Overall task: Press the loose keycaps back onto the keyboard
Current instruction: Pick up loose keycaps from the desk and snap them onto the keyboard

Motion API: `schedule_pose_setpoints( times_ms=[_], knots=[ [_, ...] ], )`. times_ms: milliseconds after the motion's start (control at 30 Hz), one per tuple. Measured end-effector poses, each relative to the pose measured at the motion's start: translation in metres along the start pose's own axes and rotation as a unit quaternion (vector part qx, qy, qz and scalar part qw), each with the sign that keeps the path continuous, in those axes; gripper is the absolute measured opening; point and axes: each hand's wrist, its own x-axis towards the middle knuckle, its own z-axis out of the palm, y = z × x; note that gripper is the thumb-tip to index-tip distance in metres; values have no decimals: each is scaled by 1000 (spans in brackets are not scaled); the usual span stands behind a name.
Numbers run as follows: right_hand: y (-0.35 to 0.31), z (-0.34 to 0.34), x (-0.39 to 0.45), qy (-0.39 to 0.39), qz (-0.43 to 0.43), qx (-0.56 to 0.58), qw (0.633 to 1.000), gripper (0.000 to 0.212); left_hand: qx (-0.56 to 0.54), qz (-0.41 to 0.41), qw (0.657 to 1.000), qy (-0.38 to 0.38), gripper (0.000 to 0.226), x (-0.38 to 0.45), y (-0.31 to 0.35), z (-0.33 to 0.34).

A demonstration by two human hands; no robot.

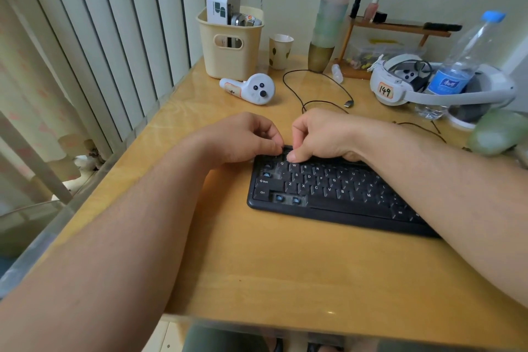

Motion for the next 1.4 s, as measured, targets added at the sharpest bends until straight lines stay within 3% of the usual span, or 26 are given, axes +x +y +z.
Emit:
schedule_pose_setpoints(
  times_ms=[200,467,600,700,833,933,1033,1167,1300,1400],
  knots=[
    [-2,-5,0,-41,39,-2,998,23,3,9,1000,27,6,4,-1,6],
    [14,-2,1,3,5,115,993,29,-3,4,999,35,16,9,0,11],
    [15,4,-5,28,-16,74,997,26,-13,20,999,29,15,8,1,10],
    [14,6,-9,60,-36,83,994,24,-38,18,999,29,20,8,-1,10],
    [35,-18,-16,170,-25,223,960,23,-45,20,998,36,25,10,-1,14],
    [60,-27,-18,238,-8,194,952,20,-80,17,995,49,28,12,-1,12],
    [77,-29,-19,228,-3,176,958,17,-38,27,998,41,23,12,1,14],
    [76,-27,-29,206,-69,103,971,11,-139,42,983,116,13,11,0,6],
    [50,-11,-45,59,-176,-78,980,29,-120,17,988,97,12,8,-1,8],
    [41,1,-49,35,-197,-150,968,40,-102,12,991,87,13,9,-2,9]
  ],
)
